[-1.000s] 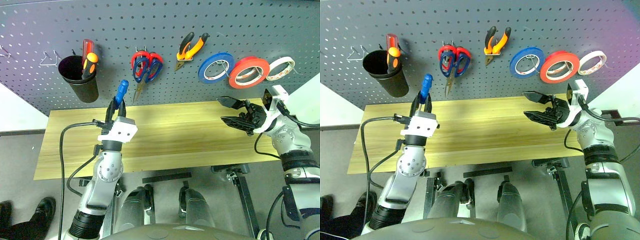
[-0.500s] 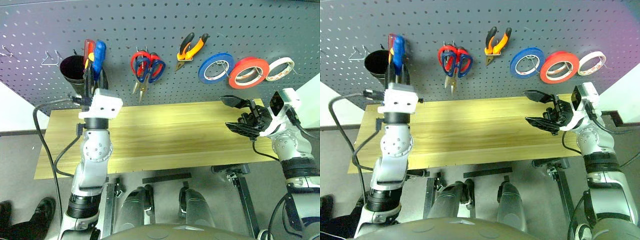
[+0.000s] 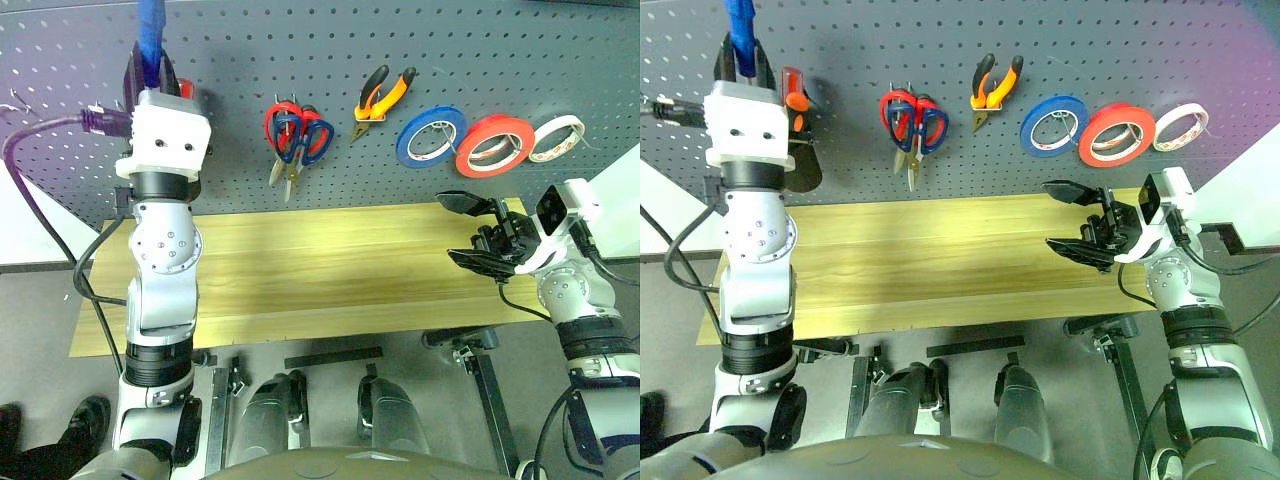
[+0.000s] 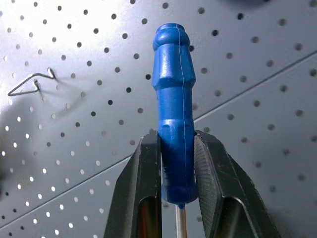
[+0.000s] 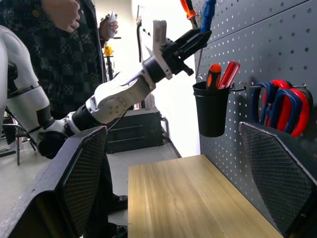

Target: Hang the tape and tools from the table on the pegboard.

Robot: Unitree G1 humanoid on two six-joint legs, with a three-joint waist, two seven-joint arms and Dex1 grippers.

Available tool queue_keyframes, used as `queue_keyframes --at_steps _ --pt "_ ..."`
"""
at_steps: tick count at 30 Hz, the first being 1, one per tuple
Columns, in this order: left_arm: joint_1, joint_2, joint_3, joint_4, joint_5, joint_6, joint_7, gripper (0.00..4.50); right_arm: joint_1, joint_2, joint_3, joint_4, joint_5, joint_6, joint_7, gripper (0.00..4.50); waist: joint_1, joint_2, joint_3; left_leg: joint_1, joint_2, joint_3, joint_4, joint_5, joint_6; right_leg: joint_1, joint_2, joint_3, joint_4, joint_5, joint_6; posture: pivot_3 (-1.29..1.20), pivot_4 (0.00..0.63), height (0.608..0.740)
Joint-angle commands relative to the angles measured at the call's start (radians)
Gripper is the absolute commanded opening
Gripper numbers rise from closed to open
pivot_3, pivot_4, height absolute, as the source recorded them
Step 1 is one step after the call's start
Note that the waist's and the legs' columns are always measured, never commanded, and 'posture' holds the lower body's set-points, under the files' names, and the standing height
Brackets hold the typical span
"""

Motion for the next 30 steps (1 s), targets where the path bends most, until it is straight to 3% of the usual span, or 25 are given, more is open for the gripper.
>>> queue_keyframes --at_steps 1,5,17,27,29,30 --pt "-0.013 0.032 0.037 0.027 -0.054 -0.063 -0.013 0.57 -0.017 -0.013 -0.016 -0.017 0.016 0.002 0.006 4.5 0.0 0.0 0.0 0.0 0.0 0.0 0.0 0.0 0.0 0.0 0.0 0.0 0.0 0.0 0.0 -0.16 0.191 0.74" --pt "-0.031 0.018 0.091 0.099 -0.256 -0.102 -0.093 0.57 -0.019 -0.015 -0.017 -0.014 0.011 0.006 0.006 4.5 0.0 0.0 0.0 0.0 0.0 0.0 0.0 0.0 0.0 0.0 0.0 0.0 0.0 0.0 0.0 -0.16 0.195 0.74" --pt "0.006 0.06 0.1 0.271 -0.203 -0.297 0.015 0.57 -0.028 -0.028 -0.028 -0.009 0.003 0.035 0.006 4.5 -0.002 0.0 0.0 0.0 0.0 0.0 0.0 0.0 0.0 0.0 0.0 0.0 0.0 0.0 0.0 -0.18 0.197 0.74" --pt "0.039 0.049 0.12 0.295 -0.272 -0.319 0.015 3.92 -0.038 -0.028 -0.032 0.001 -0.005 0.051 0.006 4.5 -0.001 0.0 0.0 0.0 0.0 0.0 0.001 0.0 0.0 0.0 0.0 0.0 0.0 0.0 0.0 -0.17 0.197 0.74" --pt "0.034 0.048 0.122 0.283 -0.276 -0.316 0.015 4.46 -0.036 -0.031 -0.031 -0.001 -0.004 0.054 0.006 4.5 0.001 0.0 0.0 0.0 0.0 0.0 0.001 0.0 0.0 0.0 0.0 0.0 0.0 0.0 0.0 -0.17 0.199 0.74" --pt "0.032 0.045 0.123 0.275 -0.285 -0.307 0.011 4.46 -0.036 -0.031 -0.031 0.0 -0.005 0.055 0.006 4.5 0.001 0.0 0.0 0.0 0.0 0.0 0.001 0.0 0.0 0.0 -0.001 0.0 0.0 0.0 0.0 -0.17 0.2 0.74"
